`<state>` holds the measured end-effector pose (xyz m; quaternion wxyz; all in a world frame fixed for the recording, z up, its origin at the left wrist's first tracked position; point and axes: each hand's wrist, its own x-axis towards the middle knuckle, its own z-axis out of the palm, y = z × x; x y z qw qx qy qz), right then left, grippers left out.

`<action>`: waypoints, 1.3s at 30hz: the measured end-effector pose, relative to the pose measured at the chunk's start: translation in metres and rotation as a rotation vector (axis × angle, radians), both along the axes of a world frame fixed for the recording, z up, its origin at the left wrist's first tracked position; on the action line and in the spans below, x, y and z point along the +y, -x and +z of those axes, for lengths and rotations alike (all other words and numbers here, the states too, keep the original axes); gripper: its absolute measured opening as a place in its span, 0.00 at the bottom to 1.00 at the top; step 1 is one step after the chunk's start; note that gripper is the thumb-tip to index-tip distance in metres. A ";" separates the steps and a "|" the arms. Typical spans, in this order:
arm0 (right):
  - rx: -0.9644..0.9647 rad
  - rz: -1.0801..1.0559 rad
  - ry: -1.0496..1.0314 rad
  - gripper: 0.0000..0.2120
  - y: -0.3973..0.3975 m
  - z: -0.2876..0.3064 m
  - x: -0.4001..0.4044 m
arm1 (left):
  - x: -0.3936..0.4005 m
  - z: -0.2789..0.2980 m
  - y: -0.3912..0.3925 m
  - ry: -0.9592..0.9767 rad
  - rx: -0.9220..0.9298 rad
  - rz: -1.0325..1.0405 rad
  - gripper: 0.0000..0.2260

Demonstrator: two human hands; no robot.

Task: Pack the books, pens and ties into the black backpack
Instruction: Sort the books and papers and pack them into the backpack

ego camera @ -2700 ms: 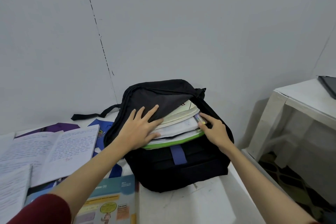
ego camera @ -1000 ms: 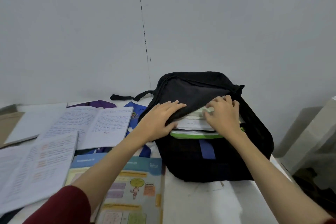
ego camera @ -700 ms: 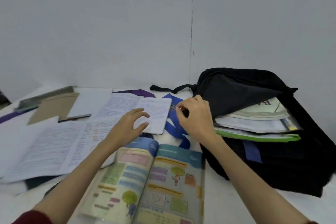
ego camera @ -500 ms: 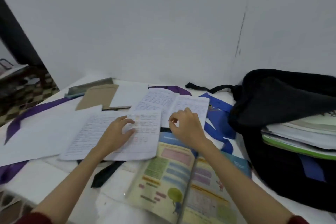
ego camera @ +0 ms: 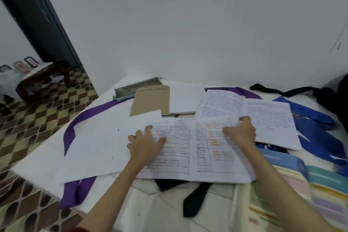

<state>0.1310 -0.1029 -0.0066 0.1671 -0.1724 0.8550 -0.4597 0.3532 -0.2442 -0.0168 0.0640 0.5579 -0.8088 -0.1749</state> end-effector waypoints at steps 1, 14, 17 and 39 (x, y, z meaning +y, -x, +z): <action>-0.046 -0.027 0.043 0.17 0.001 0.003 -0.003 | -0.006 0.001 -0.002 -0.006 0.033 -0.017 0.31; 0.122 0.227 0.356 0.07 -0.020 0.100 -0.038 | -0.058 0.027 -0.016 -0.733 0.875 0.212 0.14; 0.151 0.208 0.471 0.06 -0.028 0.117 -0.046 | -0.069 0.043 -0.018 -0.898 1.192 0.036 0.20; -0.478 0.144 0.864 0.32 -0.004 0.094 0.001 | -0.011 0.070 0.075 -0.633 0.904 -0.380 0.13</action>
